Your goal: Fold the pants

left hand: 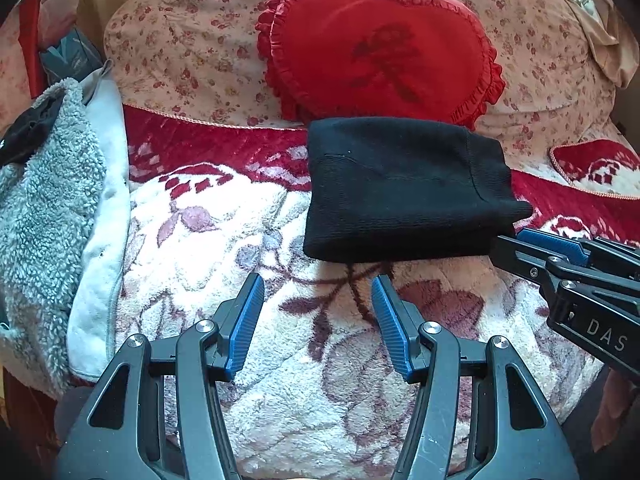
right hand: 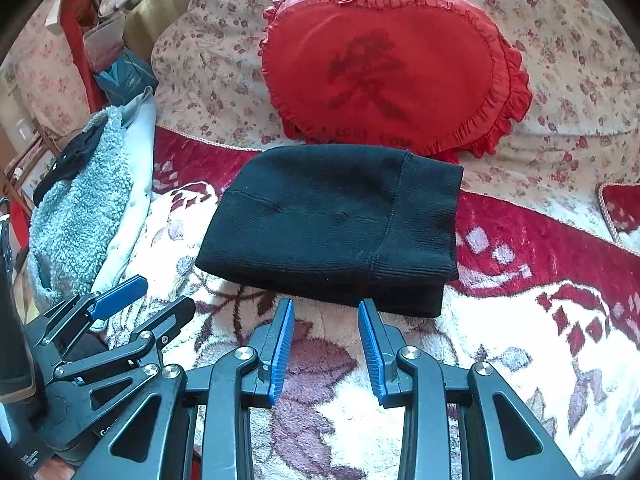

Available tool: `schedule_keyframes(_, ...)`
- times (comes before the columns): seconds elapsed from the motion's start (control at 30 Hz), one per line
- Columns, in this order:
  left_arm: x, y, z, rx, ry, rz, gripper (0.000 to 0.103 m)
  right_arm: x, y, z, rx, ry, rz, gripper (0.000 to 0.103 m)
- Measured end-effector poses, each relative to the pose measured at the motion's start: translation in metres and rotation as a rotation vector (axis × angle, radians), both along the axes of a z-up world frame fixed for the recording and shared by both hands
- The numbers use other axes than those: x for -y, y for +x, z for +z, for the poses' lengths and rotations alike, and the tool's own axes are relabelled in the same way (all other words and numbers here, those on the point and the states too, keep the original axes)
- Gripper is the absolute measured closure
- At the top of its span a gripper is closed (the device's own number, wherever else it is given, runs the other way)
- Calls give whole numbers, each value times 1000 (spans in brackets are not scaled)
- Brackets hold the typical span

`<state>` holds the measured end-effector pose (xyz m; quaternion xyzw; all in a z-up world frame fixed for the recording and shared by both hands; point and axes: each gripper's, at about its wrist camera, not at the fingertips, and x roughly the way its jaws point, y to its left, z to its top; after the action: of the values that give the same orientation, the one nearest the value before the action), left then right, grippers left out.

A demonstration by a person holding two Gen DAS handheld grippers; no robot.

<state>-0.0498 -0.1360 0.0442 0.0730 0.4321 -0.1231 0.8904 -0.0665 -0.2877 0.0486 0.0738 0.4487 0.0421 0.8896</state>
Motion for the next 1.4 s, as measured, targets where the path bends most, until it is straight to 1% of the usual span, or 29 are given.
schedule_keyframes(0.7, 5, -3, -4, -17, -3, -16, 47, 4, 0, -4, -13, 6, -2, 71)
schedule_keyframes(1.03, 4, -2, -8, -21, -3, -11, 47, 4, 0, -6, -15, 9, -4, 71)
schedule_keyframes(1.1, 3, -2, -9, -22, -14, -8, 47, 3, 0, -7, -17, 9, -3, 71)
schedule_keyframes(1.2, 0, -1, -8, -12, -14, 5, 47, 3, -1, -9, -20, 12, -4, 71)
schedule_keyframes(1.4, -3, 1, -8, -15, -15, 6, 47, 20, -3, -5, -1, 9, -31, 71)
